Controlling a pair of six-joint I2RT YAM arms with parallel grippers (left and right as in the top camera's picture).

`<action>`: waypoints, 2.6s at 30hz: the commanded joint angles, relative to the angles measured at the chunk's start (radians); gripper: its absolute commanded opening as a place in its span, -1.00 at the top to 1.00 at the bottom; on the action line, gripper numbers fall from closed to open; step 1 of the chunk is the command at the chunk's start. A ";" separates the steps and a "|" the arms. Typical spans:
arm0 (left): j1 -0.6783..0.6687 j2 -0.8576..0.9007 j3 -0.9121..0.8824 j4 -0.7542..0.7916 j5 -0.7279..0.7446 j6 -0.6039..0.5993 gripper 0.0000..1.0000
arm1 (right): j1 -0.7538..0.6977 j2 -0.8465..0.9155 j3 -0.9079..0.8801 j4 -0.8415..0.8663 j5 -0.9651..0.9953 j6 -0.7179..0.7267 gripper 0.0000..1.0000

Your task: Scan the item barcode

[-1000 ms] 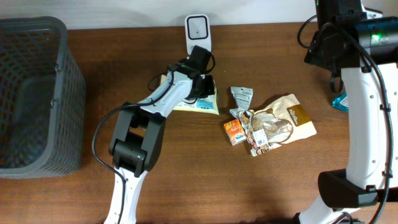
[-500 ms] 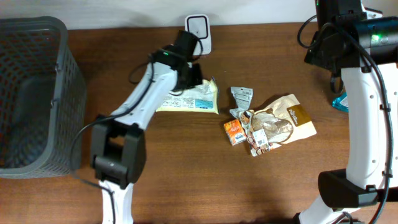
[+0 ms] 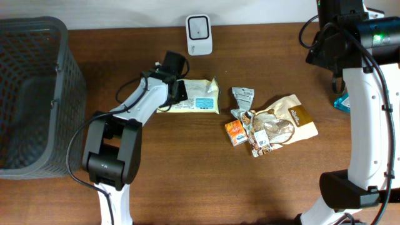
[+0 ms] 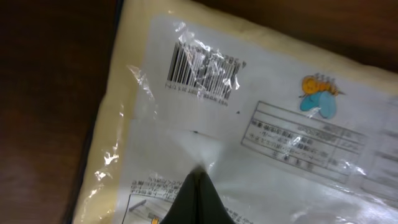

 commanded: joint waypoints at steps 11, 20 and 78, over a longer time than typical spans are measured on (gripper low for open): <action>-0.002 -0.055 0.044 -0.052 0.153 0.092 1.00 | -0.001 0.000 0.012 -0.003 0.002 0.009 -0.97; -0.004 -0.076 0.058 0.011 0.270 0.070 1.00 | -0.001 0.000 0.012 -0.003 0.002 0.009 -0.97; 0.061 -0.077 0.221 -0.307 0.151 0.119 1.00 | 0.012 0.130 -0.078 0.271 -0.529 0.012 0.92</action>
